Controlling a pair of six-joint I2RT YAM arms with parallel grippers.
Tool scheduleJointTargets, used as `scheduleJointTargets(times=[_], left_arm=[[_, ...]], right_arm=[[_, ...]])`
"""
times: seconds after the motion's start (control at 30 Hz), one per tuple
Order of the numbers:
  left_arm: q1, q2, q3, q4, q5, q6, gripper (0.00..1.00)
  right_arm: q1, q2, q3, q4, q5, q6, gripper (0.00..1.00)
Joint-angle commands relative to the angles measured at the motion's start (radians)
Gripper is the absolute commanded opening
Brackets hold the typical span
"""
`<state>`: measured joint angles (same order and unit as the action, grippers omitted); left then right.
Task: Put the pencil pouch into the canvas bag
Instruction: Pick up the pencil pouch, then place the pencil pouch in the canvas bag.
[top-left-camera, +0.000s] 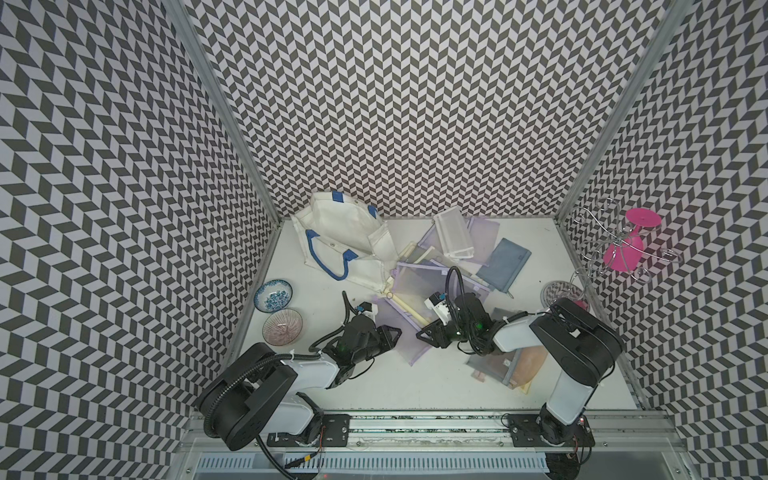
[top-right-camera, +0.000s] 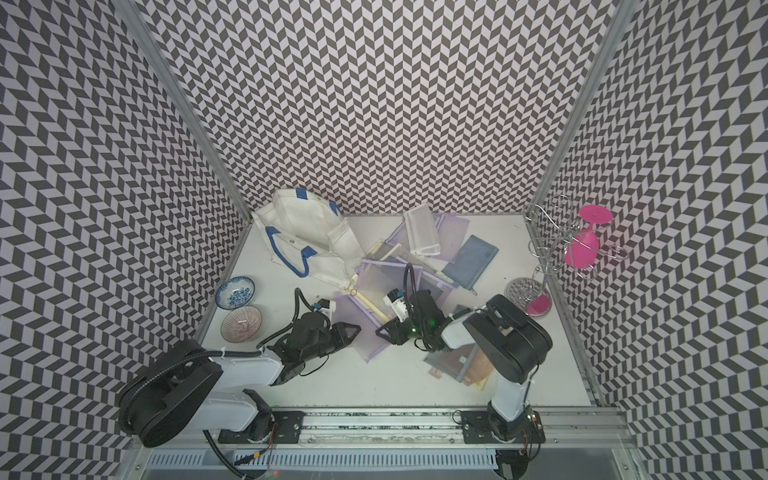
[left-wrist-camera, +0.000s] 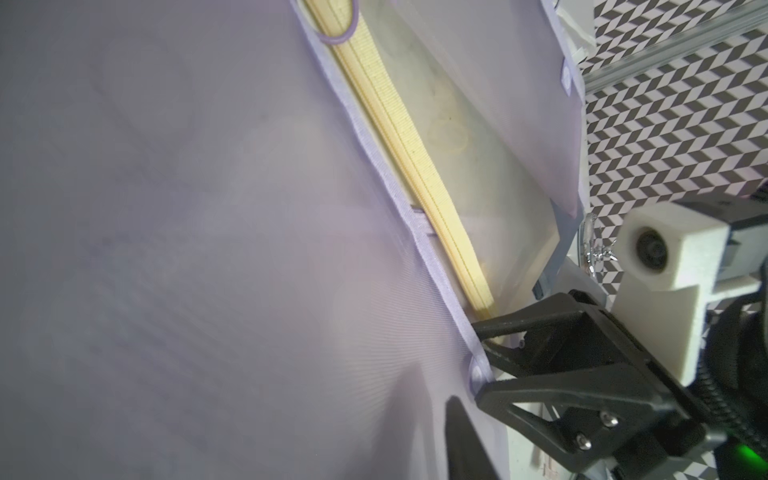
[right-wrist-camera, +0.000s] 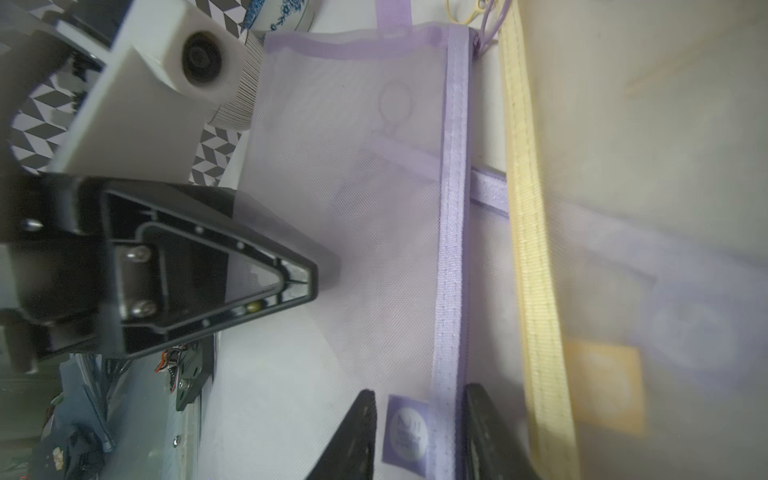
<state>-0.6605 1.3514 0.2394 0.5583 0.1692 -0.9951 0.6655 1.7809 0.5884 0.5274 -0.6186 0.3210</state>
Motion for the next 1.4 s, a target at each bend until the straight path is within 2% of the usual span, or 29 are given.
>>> scheduleJointTargets(times=[0.0, 0.03, 0.13, 0.27, 0.4, 0.5, 0.6, 0.7, 0.87, 0.93, 1.0, 1.07, 1.27, 1.37], left_arm=[[0.004, -0.04, -0.005, -0.019, -0.034, 0.022, 0.04], [0.004, -0.056, -0.003, -0.049, -0.035, 0.025, 0.0], [0.0, -0.132, 0.006, -0.159, -0.025, 0.047, 0.0], [-0.051, -0.31, 0.023, -0.371, -0.047, 0.086, 0.0], [-0.114, -0.516, 0.074, -0.622, -0.128, 0.108, 0.0], [-0.145, -0.67, 0.09, -0.724, -0.158, 0.113, 0.0], [-0.152, -0.759, 0.118, -0.754, -0.125, 0.137, 0.0], [-0.161, -0.758, 0.199, -0.784, -0.107, 0.192, 0.0], [-0.145, -0.636, 0.439, -0.828, -0.154, 0.271, 0.0], [-0.067, -0.555, 0.539, -0.854, -0.115, 0.286, 0.0], [0.076, -0.445, 0.656, -0.876, 0.013, 0.316, 0.0], [0.183, -0.375, 0.732, -0.853, 0.083, 0.336, 0.0], [0.508, -0.191, 0.924, -0.807, 0.2, 0.38, 0.0], [0.619, -0.094, 0.984, -0.79, 0.22, 0.391, 0.0]], right_arm=[[0.017, -0.017, 0.017, 0.05, -0.004, 0.003, 0.36], [0.02, -0.035, 0.015, 0.034, 0.006, -0.005, 0.37], [0.02, -0.097, 0.009, -0.024, 0.045, -0.026, 0.38], [0.02, -0.237, 0.017, -0.118, 0.144, -0.051, 0.51], [0.017, -0.35, 0.107, -0.232, 0.289, -0.101, 0.65], [0.006, -0.38, 0.182, -0.277, 0.411, -0.121, 0.75], [-0.035, -0.368, 0.254, -0.306, 0.441, -0.149, 0.84], [-0.073, -0.341, 0.289, -0.34, 0.485, -0.198, 0.91], [-0.145, -0.36, 0.207, -0.293, 0.511, -0.187, 0.94], [-0.151, -0.371, 0.182, -0.267, 0.508, -0.187, 0.94], [-0.15, -0.371, 0.172, -0.257, 0.478, -0.196, 0.94], [-0.149, -0.367, 0.175, -0.263, 0.46, -0.2, 0.94], [-0.15, -0.35, 0.175, -0.253, 0.417, -0.199, 0.93], [-0.149, -0.338, 0.175, -0.246, 0.397, -0.196, 0.93]])
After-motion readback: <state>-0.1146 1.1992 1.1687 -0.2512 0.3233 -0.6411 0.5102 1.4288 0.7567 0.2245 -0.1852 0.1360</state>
